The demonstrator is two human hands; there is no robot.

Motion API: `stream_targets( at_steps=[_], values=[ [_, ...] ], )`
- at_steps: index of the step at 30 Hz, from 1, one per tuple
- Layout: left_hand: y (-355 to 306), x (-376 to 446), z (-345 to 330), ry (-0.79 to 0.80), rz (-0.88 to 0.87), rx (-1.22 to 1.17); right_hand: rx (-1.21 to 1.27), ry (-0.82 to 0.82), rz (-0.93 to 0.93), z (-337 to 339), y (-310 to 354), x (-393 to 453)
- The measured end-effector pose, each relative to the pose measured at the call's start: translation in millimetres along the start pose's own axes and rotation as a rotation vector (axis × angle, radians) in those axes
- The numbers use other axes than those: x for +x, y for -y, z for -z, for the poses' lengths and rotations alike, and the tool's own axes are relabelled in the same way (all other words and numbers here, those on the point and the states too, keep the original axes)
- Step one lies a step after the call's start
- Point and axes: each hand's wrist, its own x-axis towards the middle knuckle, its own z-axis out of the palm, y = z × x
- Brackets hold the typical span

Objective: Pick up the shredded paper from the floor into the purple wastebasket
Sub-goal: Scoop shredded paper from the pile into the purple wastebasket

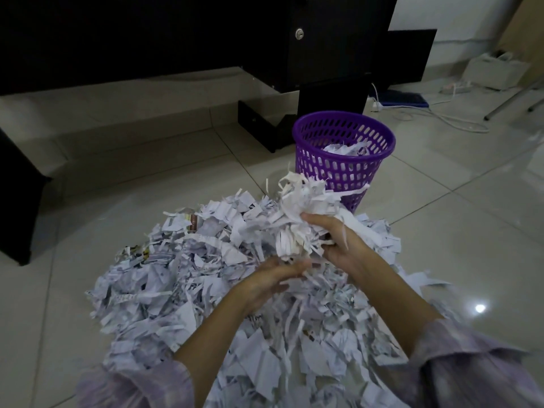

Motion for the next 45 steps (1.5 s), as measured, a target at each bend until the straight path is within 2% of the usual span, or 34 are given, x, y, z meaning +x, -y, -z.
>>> stream_targets(
  at_steps=[2,5,10,14,20,23,26,28,30,34,37,39,43,45],
  values=[
    [3.8,0.9,-5.4,0.068,-0.011,0.087,0.005,-0.039,0.041,-1.4,9.0,-4.0],
    [8.5,2.9,-4.5,0.033,0.003,0.098,-0.012,-0.095,0.079,7.5,18.8,-3.7],
    [1.6,2.9,20.6,-0.343,-0.019,0.020,-0.112,-0.135,0.031,28.9,22.7,-3.4],
    [-7.6,5.0,34.6,-0.496,-0.042,-0.094,-0.254,-0.086,-0.093,33.1,9.7,-6.9],
    [-22.5,14.5,13.6,-0.482,-0.109,-0.597,-0.270,-0.023,-0.189,21.0,-24.2,-3.3],
    [-28.3,17.9,5.3,-0.468,-0.084,-0.739,-0.256,-0.019,-0.198,14.3,-31.9,-0.5],
    [-32.4,17.1,-1.8,-0.441,-0.074,-0.806,-0.119,0.027,-0.203,9.6,-32.4,-1.5],
    [-32.3,17.6,-7.2,-0.419,-0.064,-0.799,-0.048,0.021,-0.193,9.4,-34.8,0.9],
    [-31.6,20.8,-10.4,-0.463,-0.032,-0.701,-0.012,0.018,-0.184,7.4,-36.1,1.7],
    [-27.8,30.5,-4.3,-0.600,-0.091,-0.063,0.012,0.046,-0.193,7.7,-32.9,5.3],
    [-30.7,31.4,-2.6,-0.555,-0.144,0.131,-0.002,0.022,-0.151,12.1,-23.3,9.2],
    [-37.7,32.8,-3.0,-0.510,-0.159,0.087,0.025,0.023,-0.131,13.5,-14.6,13.1],
    [-65.0,33.2,-5.5,-0.465,-0.210,-0.195,0.034,-0.007,-0.046,16.6,16.8,21.2],
    [-83.3,34.6,-8.1,-0.423,-0.235,-0.223,0.023,-0.010,0.007,18.1,42.1,24.1]
  ],
)
